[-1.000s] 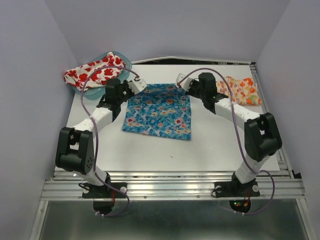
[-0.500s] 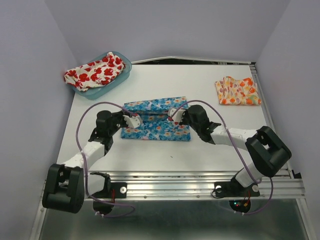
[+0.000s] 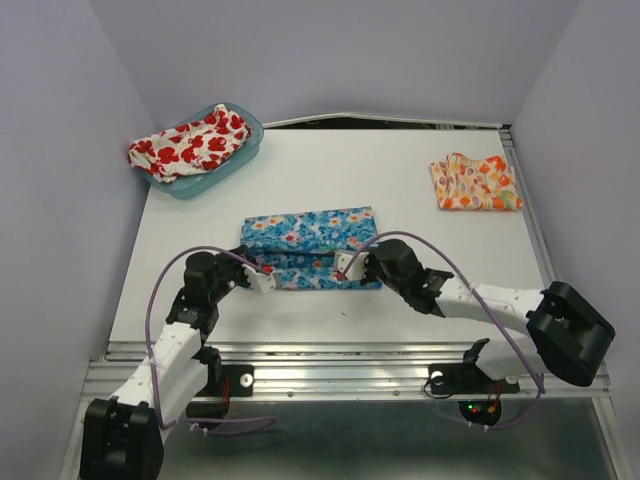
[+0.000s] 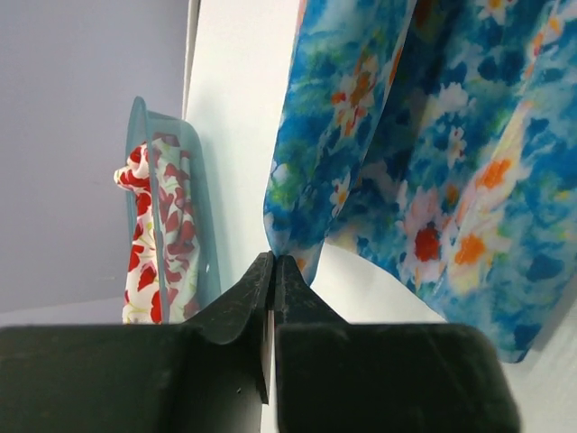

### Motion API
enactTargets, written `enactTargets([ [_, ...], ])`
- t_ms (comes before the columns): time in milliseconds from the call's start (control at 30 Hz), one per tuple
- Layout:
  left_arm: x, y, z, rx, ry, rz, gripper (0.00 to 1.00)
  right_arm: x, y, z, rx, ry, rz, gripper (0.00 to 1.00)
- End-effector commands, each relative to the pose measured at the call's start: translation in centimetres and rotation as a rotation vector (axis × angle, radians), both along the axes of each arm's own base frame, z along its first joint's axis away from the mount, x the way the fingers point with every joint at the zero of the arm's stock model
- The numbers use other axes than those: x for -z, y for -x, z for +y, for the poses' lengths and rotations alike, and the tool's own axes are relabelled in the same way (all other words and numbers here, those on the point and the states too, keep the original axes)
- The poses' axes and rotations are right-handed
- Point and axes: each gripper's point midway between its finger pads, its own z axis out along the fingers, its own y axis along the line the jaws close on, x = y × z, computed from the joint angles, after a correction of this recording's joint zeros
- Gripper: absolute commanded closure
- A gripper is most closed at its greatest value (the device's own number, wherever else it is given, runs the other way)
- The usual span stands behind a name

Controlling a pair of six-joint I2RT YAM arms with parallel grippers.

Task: Fold and stack the skirts
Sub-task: Fold the skirt

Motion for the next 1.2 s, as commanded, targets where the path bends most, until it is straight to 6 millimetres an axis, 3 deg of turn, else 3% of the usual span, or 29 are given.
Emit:
enactTargets([
  [0, 1.7, 2.5, -0.4, 0.092, -0.079, 0.058, 0.75, 4.2, 4.2, -0.2, -0.103, 0.088, 0.157, 0.88],
  [33, 3.1, 3.9, -0.4, 0.119, -0.102, 0.120, 0.64, 4.6, 4.9, 0.0, -0.128, 0.099, 0.176, 0.87],
  [100, 2.1, 5.3, -0.9, 0.189, -0.132, 0.084, 0.60, 3.9, 5.8, 0.4, -0.161, 0.093, 0.189, 0.80],
  [133, 3.0, 6.7, -0.8, 0.205, -0.140, 0.137, 0.60, 3.7, 6.3, 0.5, -0.187, 0.091, 0.202, 0.73],
  [167, 2.9, 7.5, -0.9, 0.220, -0.147, 0.139, 0.59, 3.5, 6.7, 0.3, -0.203, 0.100, 0.215, 0.58],
  [200, 1.5, 7.9, -1.0, 0.237, -0.153, 0.081, 0.54, 2.4, 6.9, 0.3, -0.218, 0.084, 0.201, 0.52],
  [267, 1.8, 9.5, -0.8, 0.265, -0.188, 0.097, 0.40, 1.7, 7.5, 0.2, -0.229, 0.075, 0.219, 0.43],
  [300, 0.6, 9.8, -0.8, 0.265, -0.190, 0.054, 0.39, 1.4, 7.8, 0.2, -0.217, 0.056, 0.241, 0.43],
  [333, 0.8, 10.4, -0.6, 0.268, -0.198, 0.072, 0.40, 0.8, 8.0, 0.1, -0.209, 0.047, 0.262, 0.44],
  [500, 0.5, 9.5, -0.1, 0.168, -0.110, 0.188, 0.46, 0.7, 10.3, 1.4, -0.199, -0.006, 0.482, 0.37],
  [567, -1.1, 8.0, -0.1, 0.099, -0.036, 0.229, 0.46, 2.2, 11.4, 2.0, -0.185, -0.005, 0.612, 0.31],
  [600, -0.2, 7.2, -0.1, 0.070, -0.012, 0.327, 0.46, 2.0, 11.3, 2.7, -0.185, -0.015, 0.630, 0.29],
  [700, -0.8, 5.0, -0.8, 0.004, 0.069, 0.489, 0.43, 3.4, 11.8, 3.6, -0.210, -0.013, 0.696, 0.24],
  [867, -0.9, 1.7, -1.5, -0.127, 0.192, 0.669, 0.43, 7.4, 9.9, 2.4, -0.160, 0.141, 0.660, 0.30],
  [900, 0.0, 1.4, -1.6, -0.146, 0.198, 0.719, 0.43, 8.1, 9.7, 2.3, -0.151, 0.159, 0.659, 0.31],
  [1033, 0.7, 0.9, -1.8, -0.199, 0.237, 0.780, 0.45, 10.1, 7.9, 1.5, -0.105, 0.228, 0.584, 0.50],
  [1133, 1.2, 1.1, -1.6, -0.205, 0.220, 0.784, 0.48, 10.3, 5.1, 0.4, -0.070, 0.228, 0.512, 0.77],
  [1167, 1.3, 1.2, -1.5, -0.208, 0.213, 0.783, 0.49, 10.1, 4.2, 0.2, -0.066, 0.233, 0.483, 0.81],
])
